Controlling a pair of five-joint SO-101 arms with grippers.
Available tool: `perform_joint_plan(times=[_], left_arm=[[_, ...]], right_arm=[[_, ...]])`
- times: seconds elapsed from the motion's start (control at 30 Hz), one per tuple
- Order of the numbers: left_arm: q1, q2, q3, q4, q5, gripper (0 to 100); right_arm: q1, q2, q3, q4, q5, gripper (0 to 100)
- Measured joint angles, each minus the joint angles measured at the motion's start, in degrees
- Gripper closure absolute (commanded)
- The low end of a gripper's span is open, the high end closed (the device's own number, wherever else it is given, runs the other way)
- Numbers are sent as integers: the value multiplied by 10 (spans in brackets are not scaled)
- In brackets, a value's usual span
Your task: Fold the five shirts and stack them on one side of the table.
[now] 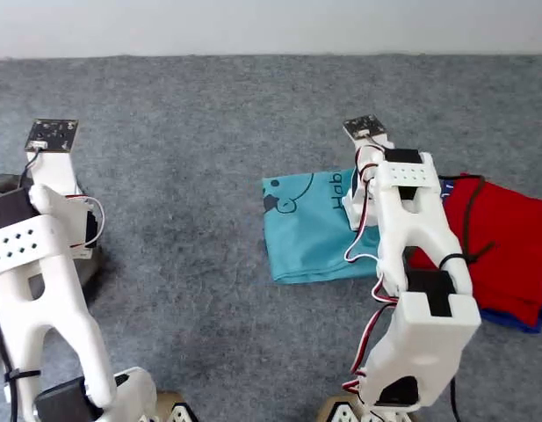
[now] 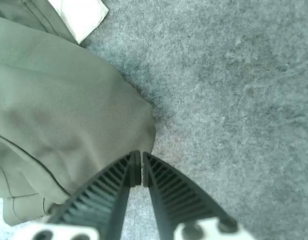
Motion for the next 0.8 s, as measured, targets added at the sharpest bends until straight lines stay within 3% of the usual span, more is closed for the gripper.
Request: perform_joint_plan(times=[0.13,0.3,0.4,0.57,0.8], left_arm=[[0,0,0,0,0,987],[0,0,0,0,0,987],[0,0,0,0,0,987],[0,0,0,0,0,987],[0,0,0,0,0,987]], right_arm=[[0,6,0,0,-73,698],[0,10,0,0,-107,703],[0,22,-1,0,-116,775],[-7,62,-30,4,-101,991],[-6,91,-80,61,-80,987]])
